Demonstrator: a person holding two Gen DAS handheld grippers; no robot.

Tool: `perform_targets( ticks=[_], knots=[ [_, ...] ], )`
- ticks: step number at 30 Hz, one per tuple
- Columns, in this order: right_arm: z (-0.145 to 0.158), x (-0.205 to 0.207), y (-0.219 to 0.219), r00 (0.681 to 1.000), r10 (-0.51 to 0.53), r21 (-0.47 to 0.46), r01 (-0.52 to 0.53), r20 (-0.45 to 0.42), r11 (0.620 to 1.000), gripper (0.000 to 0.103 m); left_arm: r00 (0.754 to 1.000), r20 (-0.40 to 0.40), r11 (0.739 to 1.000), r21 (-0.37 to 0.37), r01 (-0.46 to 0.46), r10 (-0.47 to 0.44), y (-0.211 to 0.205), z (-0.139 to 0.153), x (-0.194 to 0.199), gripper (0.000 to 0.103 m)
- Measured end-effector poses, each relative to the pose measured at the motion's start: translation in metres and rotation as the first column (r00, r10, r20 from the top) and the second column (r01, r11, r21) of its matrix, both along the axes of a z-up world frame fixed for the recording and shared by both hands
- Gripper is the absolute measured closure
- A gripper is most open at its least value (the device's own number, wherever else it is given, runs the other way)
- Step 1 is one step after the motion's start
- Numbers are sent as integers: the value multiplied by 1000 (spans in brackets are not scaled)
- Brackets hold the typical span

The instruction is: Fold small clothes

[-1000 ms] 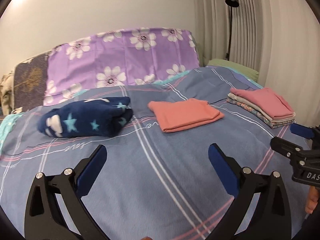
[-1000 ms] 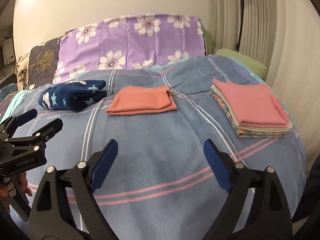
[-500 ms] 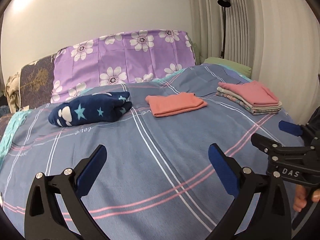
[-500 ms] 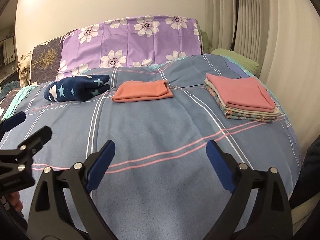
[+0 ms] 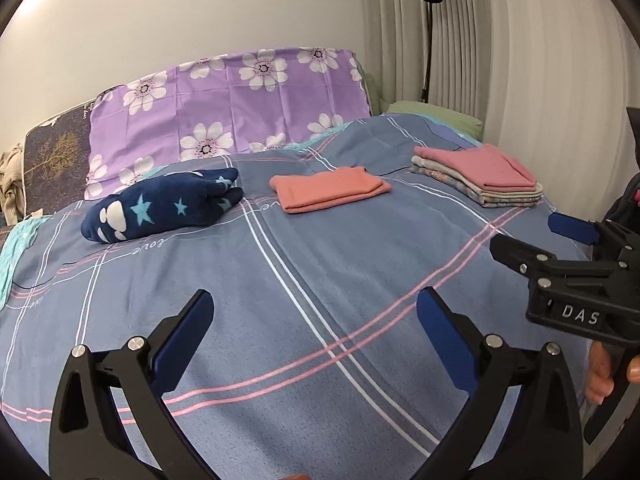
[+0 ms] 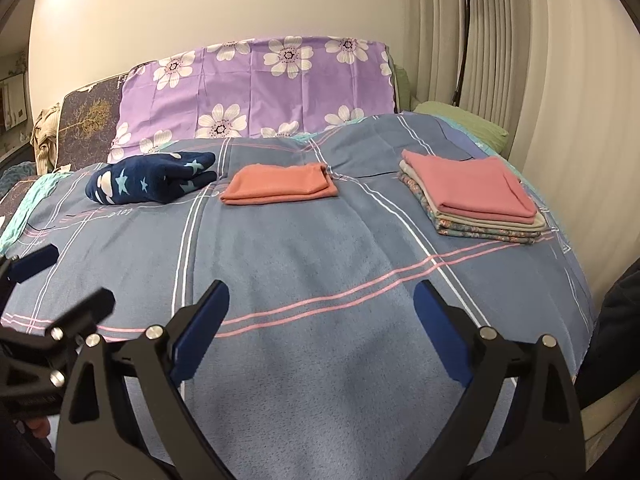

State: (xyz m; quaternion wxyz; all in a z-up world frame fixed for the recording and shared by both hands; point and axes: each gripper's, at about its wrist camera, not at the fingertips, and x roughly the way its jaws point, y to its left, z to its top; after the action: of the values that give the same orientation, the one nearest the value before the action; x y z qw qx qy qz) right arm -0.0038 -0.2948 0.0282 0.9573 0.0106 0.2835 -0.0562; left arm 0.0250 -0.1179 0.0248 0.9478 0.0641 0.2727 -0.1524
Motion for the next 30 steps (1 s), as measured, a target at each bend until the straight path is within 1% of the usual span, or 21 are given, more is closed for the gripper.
perform_targets(
  ticks=[8,17,30],
  knots=[
    [3,-7,1,1000,-5,1,5,10,1000,8,1000,10,1000,-25,-2,3,3,6,-4,1],
    [1,-8,1,1000,11,12,-11,5,1000,8,1000,15,1000,0,-22,22,1,5,-7,1],
    [-2,-7,-4,1000,2,21,-2,-4,1000,7,1000,-6,1000,1,-14,14,0,0,-5,1]
  ],
)
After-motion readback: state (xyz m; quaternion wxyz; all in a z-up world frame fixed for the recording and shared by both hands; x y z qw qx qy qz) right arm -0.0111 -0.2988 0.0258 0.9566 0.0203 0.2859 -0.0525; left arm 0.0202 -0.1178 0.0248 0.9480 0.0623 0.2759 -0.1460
